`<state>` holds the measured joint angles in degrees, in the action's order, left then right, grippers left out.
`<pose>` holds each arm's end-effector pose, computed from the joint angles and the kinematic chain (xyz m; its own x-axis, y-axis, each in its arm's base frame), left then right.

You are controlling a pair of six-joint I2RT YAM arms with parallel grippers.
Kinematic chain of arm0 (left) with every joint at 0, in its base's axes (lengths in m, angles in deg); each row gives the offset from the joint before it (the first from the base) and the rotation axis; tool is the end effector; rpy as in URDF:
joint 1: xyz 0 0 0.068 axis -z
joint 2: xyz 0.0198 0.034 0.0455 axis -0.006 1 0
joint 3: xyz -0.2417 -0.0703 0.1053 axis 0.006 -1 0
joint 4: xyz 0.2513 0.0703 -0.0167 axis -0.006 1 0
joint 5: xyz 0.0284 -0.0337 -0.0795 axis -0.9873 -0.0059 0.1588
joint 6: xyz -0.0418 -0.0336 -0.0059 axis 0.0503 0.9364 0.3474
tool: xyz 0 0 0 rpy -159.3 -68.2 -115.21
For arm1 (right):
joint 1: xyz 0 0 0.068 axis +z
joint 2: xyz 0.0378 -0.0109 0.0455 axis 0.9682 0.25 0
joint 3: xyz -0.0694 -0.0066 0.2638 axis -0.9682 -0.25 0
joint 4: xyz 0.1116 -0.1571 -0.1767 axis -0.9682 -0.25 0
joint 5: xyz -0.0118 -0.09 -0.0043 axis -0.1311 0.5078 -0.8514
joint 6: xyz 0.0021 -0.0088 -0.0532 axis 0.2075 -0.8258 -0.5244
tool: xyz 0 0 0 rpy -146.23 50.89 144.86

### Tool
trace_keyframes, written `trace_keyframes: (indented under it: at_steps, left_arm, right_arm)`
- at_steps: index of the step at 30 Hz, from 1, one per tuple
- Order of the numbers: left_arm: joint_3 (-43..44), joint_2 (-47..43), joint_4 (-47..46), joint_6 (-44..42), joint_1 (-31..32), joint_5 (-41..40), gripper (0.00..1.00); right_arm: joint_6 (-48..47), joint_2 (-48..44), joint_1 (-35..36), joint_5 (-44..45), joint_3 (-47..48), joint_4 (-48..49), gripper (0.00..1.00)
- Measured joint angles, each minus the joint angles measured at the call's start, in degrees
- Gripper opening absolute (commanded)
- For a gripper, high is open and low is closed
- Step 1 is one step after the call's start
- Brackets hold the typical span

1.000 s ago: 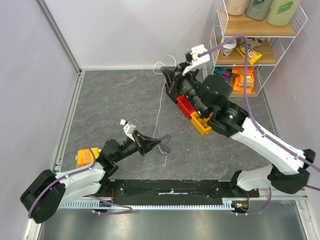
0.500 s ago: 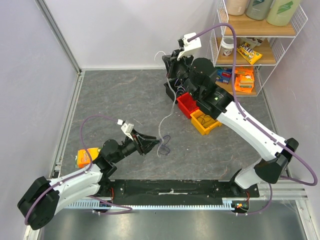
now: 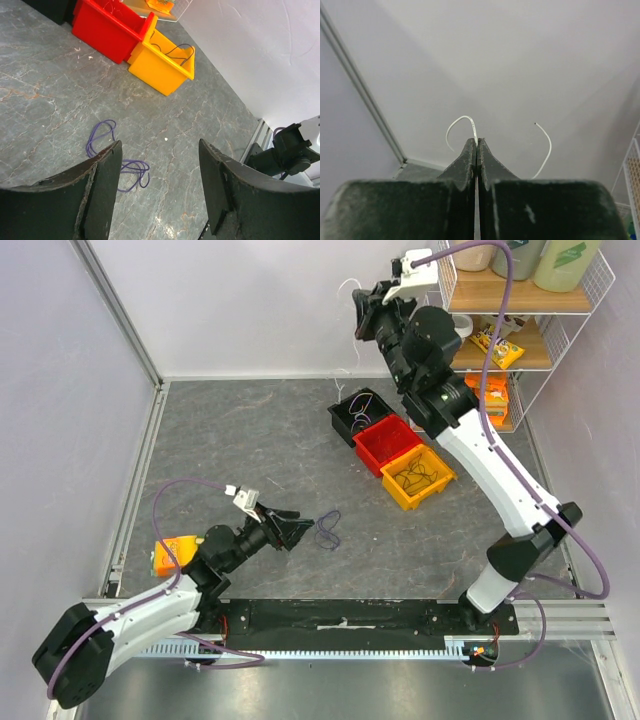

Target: Untangle the cables

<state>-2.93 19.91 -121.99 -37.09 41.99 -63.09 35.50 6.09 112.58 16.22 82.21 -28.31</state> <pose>0.1192 -0.1114 0.1818 -0.4270 -0.3854 -0.8180 0.6077 0.5476 -0.5752 0.2900 0.2062 0.5394 0.1471 0.3480 -0.9259 -0.3963 0.8784 0.2672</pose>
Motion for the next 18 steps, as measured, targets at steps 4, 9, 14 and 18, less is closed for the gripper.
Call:
trace_keyframes:
  at_steps: [4, 9, 14, 18]
  left_arm:
    - [0.0, -0.11, -1.38, 0.09, 0.0, -0.37, 0.7]
    - [0.0, 2.47, -5.05, 0.24, 0.0, -0.15, 0.7]
    - [0.0, 3.74, -7.04, 0.26, 0.0, 0.09, 0.68]
    - [0.0, 3.74, -7.93, 0.28, 0.0, 0.09, 0.68]
  right_arm:
    - [-1.57, 5.64, -3.17, -0.22, 5.62, 1.29, 0.0]
    - [-2.54, 11.19, -6.19, -1.38, 7.32, 2.47, 0.0]
    - [-2.89, 13.7, -7.61, -2.56, 4.98, 4.11, 0.0]
    - [-2.95, 14.69, -7.98, -2.97, 4.87, 4.35, 0.0]
